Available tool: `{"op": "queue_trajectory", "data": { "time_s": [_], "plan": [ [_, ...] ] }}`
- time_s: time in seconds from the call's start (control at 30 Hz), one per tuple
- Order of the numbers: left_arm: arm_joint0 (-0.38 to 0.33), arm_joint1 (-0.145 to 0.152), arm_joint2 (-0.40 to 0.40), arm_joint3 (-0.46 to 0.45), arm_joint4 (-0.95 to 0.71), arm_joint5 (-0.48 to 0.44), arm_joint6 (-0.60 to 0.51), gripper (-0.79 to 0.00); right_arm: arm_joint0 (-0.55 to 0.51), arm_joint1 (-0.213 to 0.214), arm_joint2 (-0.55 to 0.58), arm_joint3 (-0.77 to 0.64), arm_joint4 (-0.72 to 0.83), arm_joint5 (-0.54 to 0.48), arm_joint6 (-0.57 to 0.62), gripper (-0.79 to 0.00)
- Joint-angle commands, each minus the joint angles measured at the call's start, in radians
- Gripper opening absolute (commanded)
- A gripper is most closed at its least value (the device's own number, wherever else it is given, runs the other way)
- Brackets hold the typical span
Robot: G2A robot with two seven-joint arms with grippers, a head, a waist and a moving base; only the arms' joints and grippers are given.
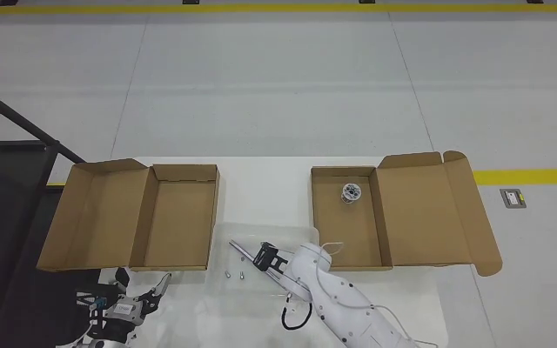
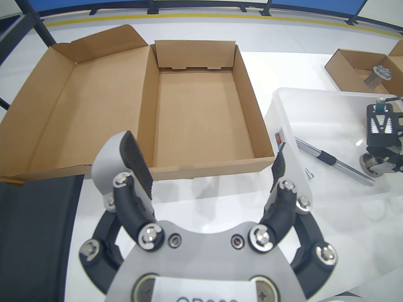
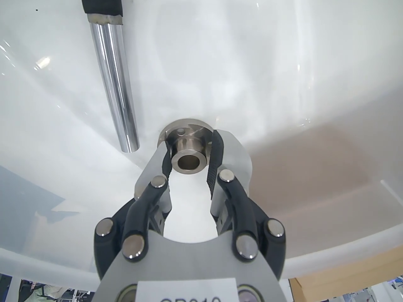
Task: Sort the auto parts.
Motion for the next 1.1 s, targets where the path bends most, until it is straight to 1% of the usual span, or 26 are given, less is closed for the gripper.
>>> {"op": "queue_trajectory", "data": {
  "time_s": [0.0,0.03,0.2,0.37,0.57,0.67,0.77,0.83,0.93,1.03,1.07],
  "plan": [
    [0.000,0.000,0.000,0.000,0.000,0.000,0.000,0.000,0.002,-0.002,0.000,0.006,0.000,-0.001,-0.002,-0.742],
    [0.000,0.000,0.000,0.000,0.000,0.000,0.000,0.000,0.003,-0.002,0.002,0.007,-0.001,0.001,-0.003,-0.785],
    [0.000,0.000,0.000,0.000,0.000,0.000,0.000,0.000,-0.010,0.000,0.020,-0.036,-0.003,0.002,-0.022,-0.785],
    [0.000,0.000,0.000,0.000,0.000,0.000,0.000,0.000,-0.064,0.025,0.095,-0.174,0.016,-0.052,-0.076,-0.785],
    [0.000,0.000,0.000,0.000,0.000,0.000,0.000,0.000,-0.204,0.071,0.275,-0.442,0.108,-0.164,-0.238,-0.785],
    [0.000,0.000,0.000,0.000,0.000,0.000,0.000,0.000,-0.284,0.091,0.368,-0.563,0.158,-0.217,-0.348,-0.785],
    [0.000,0.000,0.000,0.000,0.000,0.000,0.000,0.000,-0.354,0.107,0.449,-0.647,0.195,-0.252,-0.465,-0.785],
    [0.000,0.000,0.000,0.000,0.000,0.000,0.000,0.000,-0.392,0.115,0.497,-0.680,0.204,-0.255,-0.528,-0.785],
    [0.000,0.000,0.000,0.000,0.000,0.000,0.000,0.000,-0.421,0.122,0.547,-0.695,0.224,-0.232,-0.583,-0.785],
    [0.000,0.000,0.000,0.000,0.000,0.000,0.000,0.000,-0.420,0.127,0.584,-0.685,0.202,-0.160,-0.583,-0.785],
    [0.000,0.000,0.000,0.000,0.000,0.000,0.000,0.000,-0.413,0.128,0.586,-0.674,0.186,-0.132,-0.564,-0.785]
  ]
}}
